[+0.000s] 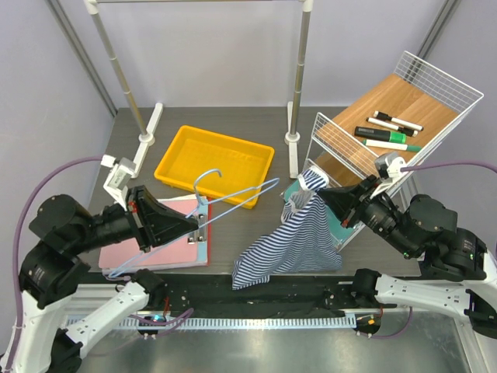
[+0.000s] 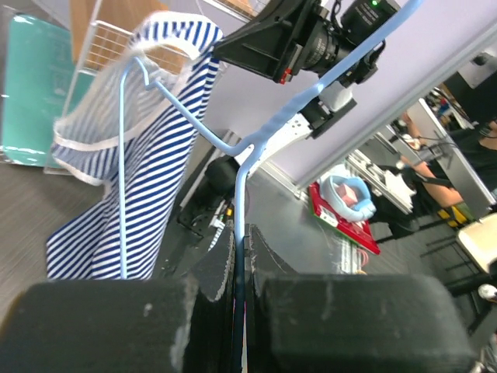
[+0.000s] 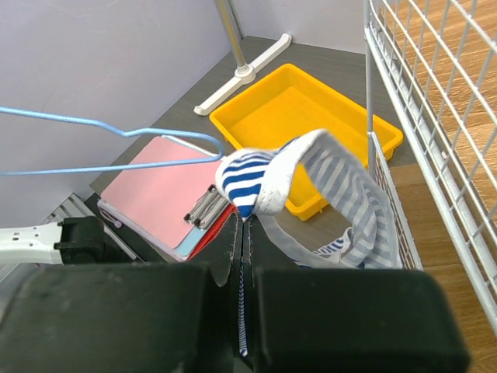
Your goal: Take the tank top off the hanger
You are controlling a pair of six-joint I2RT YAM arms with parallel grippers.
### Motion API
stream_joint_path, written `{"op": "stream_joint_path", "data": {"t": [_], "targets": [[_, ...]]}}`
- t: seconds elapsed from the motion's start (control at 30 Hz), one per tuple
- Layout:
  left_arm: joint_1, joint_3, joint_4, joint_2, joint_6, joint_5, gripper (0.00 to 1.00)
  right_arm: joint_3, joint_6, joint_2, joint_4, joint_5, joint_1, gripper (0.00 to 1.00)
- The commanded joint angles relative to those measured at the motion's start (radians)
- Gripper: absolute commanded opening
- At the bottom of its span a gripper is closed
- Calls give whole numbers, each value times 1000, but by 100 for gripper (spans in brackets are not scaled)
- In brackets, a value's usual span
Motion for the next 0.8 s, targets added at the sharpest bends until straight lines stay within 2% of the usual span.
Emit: {"op": "stream_joint_path", "data": {"t": [0.0,0.13,0.27,0.4,0.63,0.77], "targets": [[3,76,-116,-15,64,-116,0,21,-16,18,54,-26,7,1],[4,142,-178,31,83,-326,0,18,-33,35,64,-175,5,1],[4,213,-152,134,88,-464,0,-7,-35,30,90,-327,7,1],[4,309,-74,330,97,-507,0,-31,-17,27,106,-378,5,1],[13,588,46,649,100,-619,0,-68,13,-19,142,-413,5,1],[92,786,75,825,14,-571,0,-76,19,-28,144,-409,5,1]]}}
